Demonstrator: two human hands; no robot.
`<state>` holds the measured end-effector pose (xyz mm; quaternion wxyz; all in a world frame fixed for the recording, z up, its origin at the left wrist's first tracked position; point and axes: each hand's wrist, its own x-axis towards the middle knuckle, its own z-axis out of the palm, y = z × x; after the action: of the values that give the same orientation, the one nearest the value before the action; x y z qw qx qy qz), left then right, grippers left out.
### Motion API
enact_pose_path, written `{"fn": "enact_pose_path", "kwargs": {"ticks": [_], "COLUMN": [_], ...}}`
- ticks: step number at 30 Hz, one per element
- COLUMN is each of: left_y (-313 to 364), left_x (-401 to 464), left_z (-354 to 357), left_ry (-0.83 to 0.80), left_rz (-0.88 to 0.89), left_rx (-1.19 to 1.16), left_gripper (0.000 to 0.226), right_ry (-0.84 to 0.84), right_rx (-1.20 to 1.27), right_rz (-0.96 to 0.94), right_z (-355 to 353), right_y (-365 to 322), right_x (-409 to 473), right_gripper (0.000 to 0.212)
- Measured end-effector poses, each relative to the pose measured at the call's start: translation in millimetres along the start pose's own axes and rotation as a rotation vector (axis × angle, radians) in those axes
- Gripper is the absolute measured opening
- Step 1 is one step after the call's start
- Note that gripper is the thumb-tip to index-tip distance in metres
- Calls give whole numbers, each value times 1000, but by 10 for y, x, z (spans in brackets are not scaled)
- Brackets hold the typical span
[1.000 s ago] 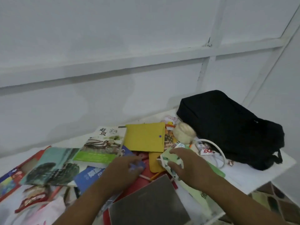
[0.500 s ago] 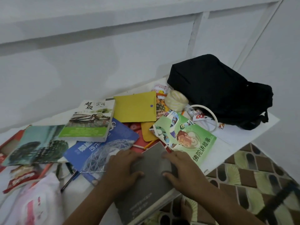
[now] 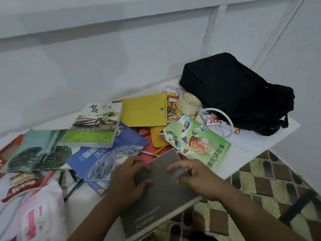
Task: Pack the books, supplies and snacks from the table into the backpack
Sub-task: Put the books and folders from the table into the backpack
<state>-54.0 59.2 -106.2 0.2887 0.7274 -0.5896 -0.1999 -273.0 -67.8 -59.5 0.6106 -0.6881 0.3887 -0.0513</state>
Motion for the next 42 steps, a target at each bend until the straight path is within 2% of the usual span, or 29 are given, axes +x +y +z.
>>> {"fn": "enact_pose_path", "kwargs": {"ticks": [3,6,10,12,14,17,26,29,31,33,35,36,38,39,40,41,42], "left_y": [69,147,393,597,835,1252,2449,2655,2753,2785,2791,2788,2820,2808,2776,2758,2744], "left_x": [-52,-80,93,283,543,963,2094,2372,2511,2624,2697,2736,2798,2856,2934,3014,3093], "left_z": [-47,-112,-141,-73,40,249,1172,1512,1699,1857,1931,1946,1867,1815,1761,1677,1585], "left_ry": [-12,15,175,252,259,212,55,79,-15,-101,-106,-92,-50,-34,-2,38,98], "left_rz": [-4,-49,-70,-132,-195,-117,112,178,203,214,191,187,167,125,74,16,-30], "left_rx": [-11,-65,-158,-296,-450,-573,-519,-286,-149,29,205,188,30,-44,-115,-175,-223], "left_gripper": [39,44,37,35,36,37,35,25,19,29,41,38,10,11,25,29,25], "right_ry": [-30,7,101,141,193,331,807,934,998,1053,1088,1095,1102,1105,1105,1107,1108], "right_rx": [100,206,386,491,572,644,834,858,884,910,919,920,927,934,939,941,941], "right_rz": [8,-50,-121,-119,-138,-185,-243,-239,-243,-239,-222,-214,-207,-207,-210,-213,-214], "right_z": [-64,-235,-696,-955,-1213,-1612,-2865,-3150,-3307,-3424,-3492,-3510,-3527,-3524,-3515,-3497,-3475], "right_y": [-33,-58,-97,-100,-82,7,632,801,914,1023,1113,1148,1192,1203,1203,1193,1173], "right_x": [-39,-81,-191,-267,-367,-566,-1146,-1287,-1351,-1388,-1402,-1402,-1393,-1383,-1366,-1345,-1320], "right_gripper": [46,47,40,41,42,44,44,43,43,44,44,44,44,44,44,44,44]}}
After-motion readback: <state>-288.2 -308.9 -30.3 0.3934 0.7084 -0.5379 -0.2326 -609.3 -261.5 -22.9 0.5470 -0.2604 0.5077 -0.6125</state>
